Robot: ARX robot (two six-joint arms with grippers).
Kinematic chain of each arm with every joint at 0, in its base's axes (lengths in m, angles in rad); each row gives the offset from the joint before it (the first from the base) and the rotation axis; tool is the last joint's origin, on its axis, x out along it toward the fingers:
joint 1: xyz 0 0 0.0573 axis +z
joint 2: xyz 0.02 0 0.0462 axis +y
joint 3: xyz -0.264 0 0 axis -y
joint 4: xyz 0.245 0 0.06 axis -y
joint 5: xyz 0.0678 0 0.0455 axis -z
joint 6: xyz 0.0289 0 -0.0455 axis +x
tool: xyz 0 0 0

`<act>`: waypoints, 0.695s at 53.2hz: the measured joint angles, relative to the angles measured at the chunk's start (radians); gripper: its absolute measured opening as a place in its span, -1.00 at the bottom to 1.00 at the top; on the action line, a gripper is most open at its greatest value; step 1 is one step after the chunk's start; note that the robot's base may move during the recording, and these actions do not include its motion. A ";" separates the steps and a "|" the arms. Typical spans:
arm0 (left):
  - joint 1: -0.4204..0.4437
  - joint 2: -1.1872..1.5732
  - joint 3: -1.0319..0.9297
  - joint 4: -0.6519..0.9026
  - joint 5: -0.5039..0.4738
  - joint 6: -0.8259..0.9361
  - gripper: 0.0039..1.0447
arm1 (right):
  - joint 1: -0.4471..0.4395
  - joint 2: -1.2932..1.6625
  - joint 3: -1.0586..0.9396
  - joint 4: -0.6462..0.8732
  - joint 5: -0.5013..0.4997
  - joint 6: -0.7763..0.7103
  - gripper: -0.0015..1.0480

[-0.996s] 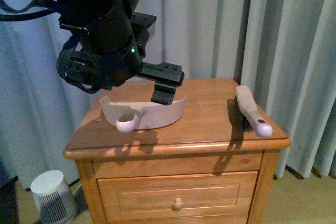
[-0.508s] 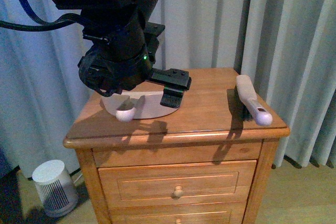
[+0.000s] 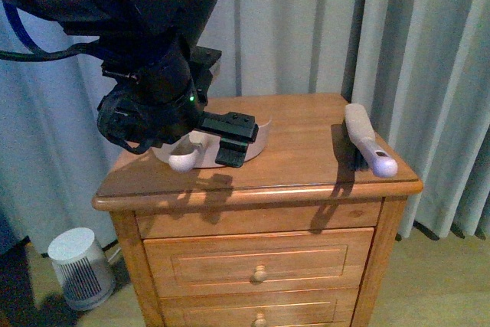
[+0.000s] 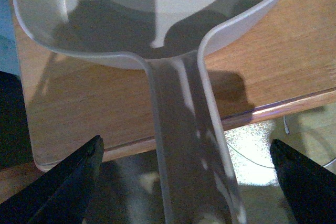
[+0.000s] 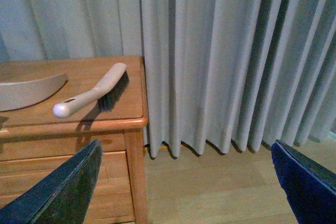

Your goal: Clean up trash

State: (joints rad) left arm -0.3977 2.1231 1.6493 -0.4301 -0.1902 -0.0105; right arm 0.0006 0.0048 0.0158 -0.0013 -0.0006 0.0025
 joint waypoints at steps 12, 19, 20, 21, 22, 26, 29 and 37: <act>0.003 0.011 -0.013 0.006 0.005 0.002 0.86 | 0.000 0.000 0.000 0.000 0.000 0.000 0.86; 0.004 0.011 -0.017 0.014 0.004 0.006 0.86 | 0.000 0.000 0.000 0.000 0.000 0.000 0.86; 0.004 0.011 -0.018 0.015 0.003 0.006 0.86 | 0.000 0.000 0.000 0.000 0.000 0.000 0.86; 0.004 0.011 -0.018 0.016 0.003 0.006 0.86 | 0.000 0.000 0.000 0.000 0.000 0.000 0.86; 0.004 0.011 -0.018 0.017 0.003 0.006 0.86 | 0.000 0.000 0.000 0.000 0.000 0.000 0.86; 0.004 0.011 -0.020 0.019 0.000 0.012 0.79 | 0.000 0.000 0.000 0.000 0.000 0.000 0.86; 0.004 0.011 -0.020 0.019 0.000 0.013 0.63 | 0.000 0.000 0.000 0.000 0.000 0.000 0.86; 0.005 0.011 -0.022 0.034 -0.002 0.021 -0.06 | 0.000 0.000 0.000 0.000 0.000 0.000 0.86</act>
State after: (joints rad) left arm -0.3923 2.1342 1.6276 -0.3965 -0.1925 0.0109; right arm 0.0006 0.0048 0.0158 -0.0013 -0.0006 0.0025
